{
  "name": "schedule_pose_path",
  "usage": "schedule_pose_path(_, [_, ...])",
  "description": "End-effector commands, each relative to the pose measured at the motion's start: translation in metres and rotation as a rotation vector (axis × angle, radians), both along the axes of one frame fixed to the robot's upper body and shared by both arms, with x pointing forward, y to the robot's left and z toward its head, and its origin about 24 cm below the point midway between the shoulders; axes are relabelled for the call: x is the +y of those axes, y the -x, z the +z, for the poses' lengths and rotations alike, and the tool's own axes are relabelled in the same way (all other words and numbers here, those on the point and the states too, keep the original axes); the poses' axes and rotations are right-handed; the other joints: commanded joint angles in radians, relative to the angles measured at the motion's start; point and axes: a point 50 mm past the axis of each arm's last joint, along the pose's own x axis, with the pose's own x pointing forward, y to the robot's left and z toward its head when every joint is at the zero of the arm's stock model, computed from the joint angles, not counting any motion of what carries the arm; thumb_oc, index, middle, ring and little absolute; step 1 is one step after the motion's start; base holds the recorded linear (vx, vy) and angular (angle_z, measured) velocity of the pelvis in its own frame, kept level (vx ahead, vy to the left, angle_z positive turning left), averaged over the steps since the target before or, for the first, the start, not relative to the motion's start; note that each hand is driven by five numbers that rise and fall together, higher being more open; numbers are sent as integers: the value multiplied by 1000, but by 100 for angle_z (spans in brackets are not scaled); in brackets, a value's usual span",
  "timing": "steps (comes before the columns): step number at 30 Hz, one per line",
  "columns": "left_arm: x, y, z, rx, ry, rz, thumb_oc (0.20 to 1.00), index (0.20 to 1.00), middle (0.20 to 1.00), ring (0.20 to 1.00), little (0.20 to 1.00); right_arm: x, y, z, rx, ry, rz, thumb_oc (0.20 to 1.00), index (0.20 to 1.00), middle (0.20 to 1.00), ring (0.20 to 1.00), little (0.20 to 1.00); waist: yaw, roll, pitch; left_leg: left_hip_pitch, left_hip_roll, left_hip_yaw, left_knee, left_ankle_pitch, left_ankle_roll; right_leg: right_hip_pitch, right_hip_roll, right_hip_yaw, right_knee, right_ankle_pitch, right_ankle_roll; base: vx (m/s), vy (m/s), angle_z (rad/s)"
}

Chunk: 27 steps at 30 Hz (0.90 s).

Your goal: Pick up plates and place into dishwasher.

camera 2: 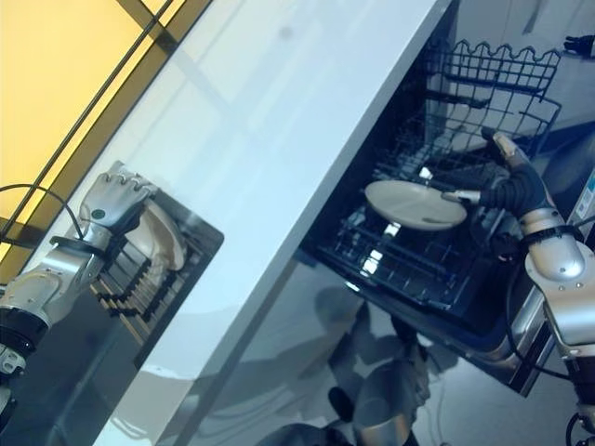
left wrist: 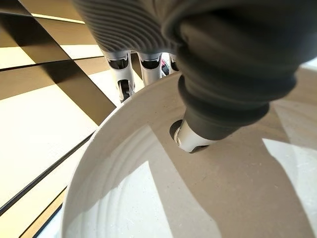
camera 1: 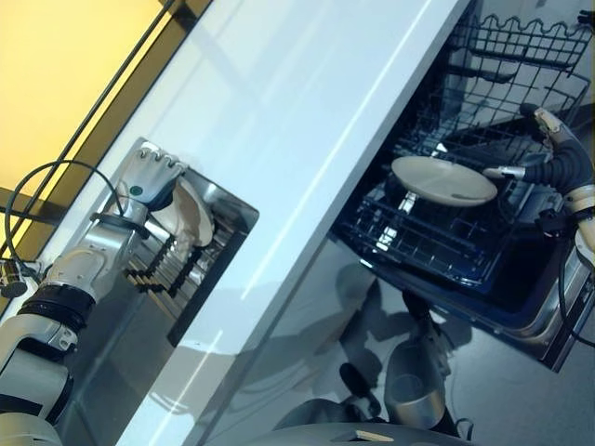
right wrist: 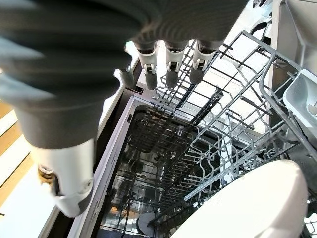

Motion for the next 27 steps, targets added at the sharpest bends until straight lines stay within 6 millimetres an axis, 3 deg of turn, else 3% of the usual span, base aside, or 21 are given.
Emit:
schedule_pose_path(1, [19, 6, 6, -6, 1, 51, 200, 200, 200, 200, 200, 10, 9, 30, -120, 61, 54, 1000, 1000, 1000, 1000, 1000, 0, -46, -69, -86, -86, -29, 78, -24, 51, 15, 41, -28, 158, -221, -39, 0, 0, 0])
schedule_pose_path(17, [37, 22, -11, -40, 104, 146, 200, 200, 200, 200, 200, 1, 16, 20, -81, 34, 38, 1000, 1000, 1000, 1000, 1000, 33, -66, -146, -37, -89, -55, 62, -30, 51, 84, 32, -64, 124, -220, -31, -3, -1, 3])
schedule_pose_path(27, [54, 35, -6, -141, 174, 219, 200, 200, 200, 200, 200, -5, 22, 0, -59, -20, 16, 1000, 1000, 1000, 1000, 1000, 77, -114, -215, 5, -81, -80, 48, -48, 54, 156, 38, -105, 74, -212, -20, -30, -36, 11])
